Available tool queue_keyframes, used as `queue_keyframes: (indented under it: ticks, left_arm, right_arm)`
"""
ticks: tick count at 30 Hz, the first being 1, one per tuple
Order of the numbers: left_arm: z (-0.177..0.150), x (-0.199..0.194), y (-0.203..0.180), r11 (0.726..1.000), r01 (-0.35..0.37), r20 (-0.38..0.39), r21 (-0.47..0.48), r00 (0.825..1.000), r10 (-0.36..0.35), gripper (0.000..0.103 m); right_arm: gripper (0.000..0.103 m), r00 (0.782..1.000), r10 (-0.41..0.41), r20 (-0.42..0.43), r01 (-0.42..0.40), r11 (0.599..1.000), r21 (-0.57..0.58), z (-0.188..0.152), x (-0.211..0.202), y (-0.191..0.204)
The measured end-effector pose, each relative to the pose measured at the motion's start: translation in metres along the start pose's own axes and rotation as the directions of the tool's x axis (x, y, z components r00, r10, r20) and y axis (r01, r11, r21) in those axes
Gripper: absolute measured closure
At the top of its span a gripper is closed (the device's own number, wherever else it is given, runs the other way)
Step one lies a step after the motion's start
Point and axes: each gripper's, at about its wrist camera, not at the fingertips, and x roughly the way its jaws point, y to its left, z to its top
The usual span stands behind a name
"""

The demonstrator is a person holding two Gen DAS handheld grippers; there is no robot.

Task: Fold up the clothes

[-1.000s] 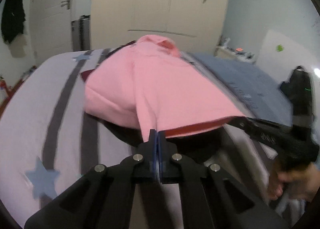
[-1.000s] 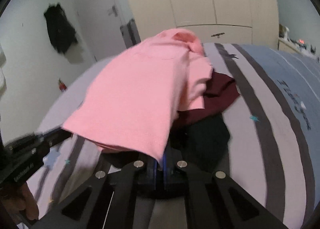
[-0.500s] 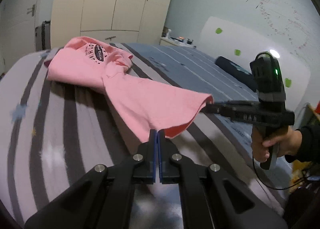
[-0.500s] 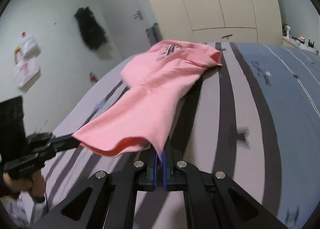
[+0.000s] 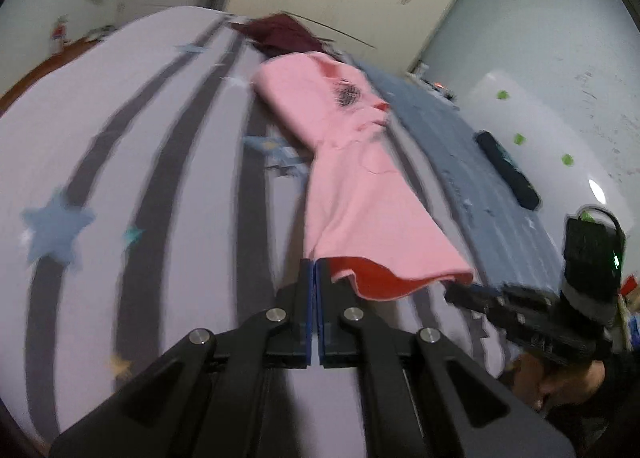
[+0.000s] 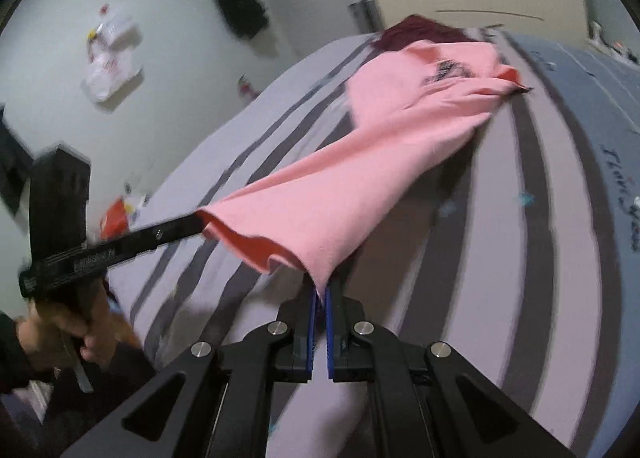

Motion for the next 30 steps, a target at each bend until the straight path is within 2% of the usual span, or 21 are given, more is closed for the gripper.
queue_keyframes:
  ticks: [2, 4, 5, 6, 7, 8, 9, 11, 12, 13, 15, 17, 20, 22, 23, 24, 26, 27, 28, 30]
  left_arm:
    - [-0.006, -0.004, 0.007, 0.998, -0.052, 0.007, -0.023, 0.999, 0.052, 0.103]
    - [-0.01, -0.01, 0.007, 0.997, -0.063, 0.022, -0.042, 0.998, 0.064, 0.102]
    - [-0.007, -0.012, 0.002, 0.997, -0.059, 0.039, -0.055, 0.997, 0.062, 0.094]
    - [-0.004, -0.014, -0.002, 0.996, -0.055, 0.056, -0.067, 0.997, 0.059, 0.077]
    - [-0.002, -0.015, -0.008, 0.996, -0.05, 0.072, -0.078, 0.996, 0.056, 0.065]
    - [0.0, -0.007, -0.019, 0.996, -0.04, 0.074, -0.079, 0.996, 0.045, 0.036]
    - [0.006, 0.002, -0.029, 0.996, -0.02, 0.076, -0.082, 0.997, 0.027, 0.017]
    - [0.015, 0.018, -0.045, 0.997, 0.014, 0.088, -0.077, 0.996, -0.007, 0.016]
    - [0.022, 0.033, -0.055, 0.998, 0.007, 0.084, -0.059, 0.996, -0.002, 0.014]
    - [0.029, 0.048, -0.064, 0.999, -0.004, 0.078, -0.041, 0.997, 0.007, 0.013]
    - [0.046, 0.088, -0.079, 0.996, -0.092, 0.02, -0.014, 0.996, 0.092, 0.013]
    - [0.063, 0.127, -0.08, 0.988, -0.152, 0.003, -0.013, 0.988, 0.152, 0.013]
    - [0.082, 0.159, -0.072, 0.972, -0.231, 0.029, -0.034, 0.972, 0.232, 0.013]
    - [0.095, 0.181, -0.064, 0.962, -0.27, 0.012, -0.042, 0.963, 0.271, 0.013]
    - [0.101, 0.192, -0.06, 0.961, -0.272, -0.006, -0.039, 0.962, 0.272, 0.017]
    - [0.104, 0.203, -0.057, 0.963, -0.268, -0.033, -0.029, 0.963, 0.267, 0.033]
    - [0.106, 0.224, -0.055, 0.967, -0.255, -0.099, 0.002, 0.962, 0.254, 0.056]
    - [0.105, 0.228, -0.055, 0.969, -0.245, -0.108, 0.016, 0.963, 0.245, 0.066]
    - [0.104, 0.231, -0.056, 0.971, -0.237, -0.114, 0.029, 0.965, 0.238, 0.07]
    - [0.102, 0.227, -0.06, 0.973, -0.223, -0.084, 0.055, 0.97, 0.227, 0.086]
  right_arm:
    - [0.098, 0.999, -0.036, -0.026, 0.036, 0.999, 0.006, -0.012, 0.006, 0.008]
    - [0.097, 0.996, -0.081, -0.023, 0.082, 0.996, 0.025, -0.016, -0.005, 0.002]
    - [0.086, 0.995, -0.102, -0.007, 0.103, 0.994, 0.039, -0.016, -0.016, -0.006]
    - [0.07, 0.991, -0.129, 0.016, 0.128, 0.99, 0.053, -0.016, -0.027, -0.015]
    - [0.061, 0.986, -0.16, 0.044, 0.157, 0.985, 0.068, -0.015, -0.036, -0.025]
    - [0.05, 0.977, -0.199, 0.07, 0.193, 0.977, 0.085, -0.013, -0.045, -0.037]
    - [0.05, 0.969, -0.233, 0.082, 0.224, 0.969, 0.101, -0.008, -0.05, -0.052]
    - [0.05, 0.954, -0.285, 0.089, 0.272, 0.953, 0.134, 0.006, -0.051, -0.083]
    - [0.05, 0.947, -0.308, 0.092, 0.293, 0.944, 0.149, 0.015, -0.048, -0.099]
    - [0.05, 0.94, -0.329, 0.093, 0.312, 0.937, 0.159, 0.025, -0.043, -0.112]
    - [0.05, 0.929, -0.361, 0.087, 0.341, 0.922, 0.181, 0.047, -0.029, -0.142]
    - [0.05, 0.925, -0.371, 0.076, 0.349, 0.913, 0.21, 0.063, -0.016, -0.167]
    - [0.05, 0.922, -0.381, 0.073, 0.357, 0.906, 0.227, 0.089, 0.004, -0.192]
    - [0.05, 0.923, -0.377, 0.079, 0.352, 0.909, 0.224, 0.099, 0.013, -0.205]
    - [0.05, 0.922, -0.379, 0.08, 0.355, 0.909, 0.218, 0.101, 0.016, -0.21]
    - [0.05, 0.922, -0.38, 0.079, 0.357, 0.91, 0.212, 0.105, 0.021, -0.216]
    - [0.05, 0.921, -0.383, 0.073, 0.363, 0.911, 0.197, 0.109, 0.031, -0.221]
    - [0.05, 0.921, -0.384, 0.068, 0.366, 0.911, 0.191, 0.11, 0.036, -0.224]
    - [0.05, 0.92, -0.388, 0.062, 0.371, 0.909, 0.188, 0.112, 0.041, -0.227]
    - [0.05, 0.917, -0.396, 0.048, 0.381, 0.906, 0.187, 0.113, 0.049, -0.233]
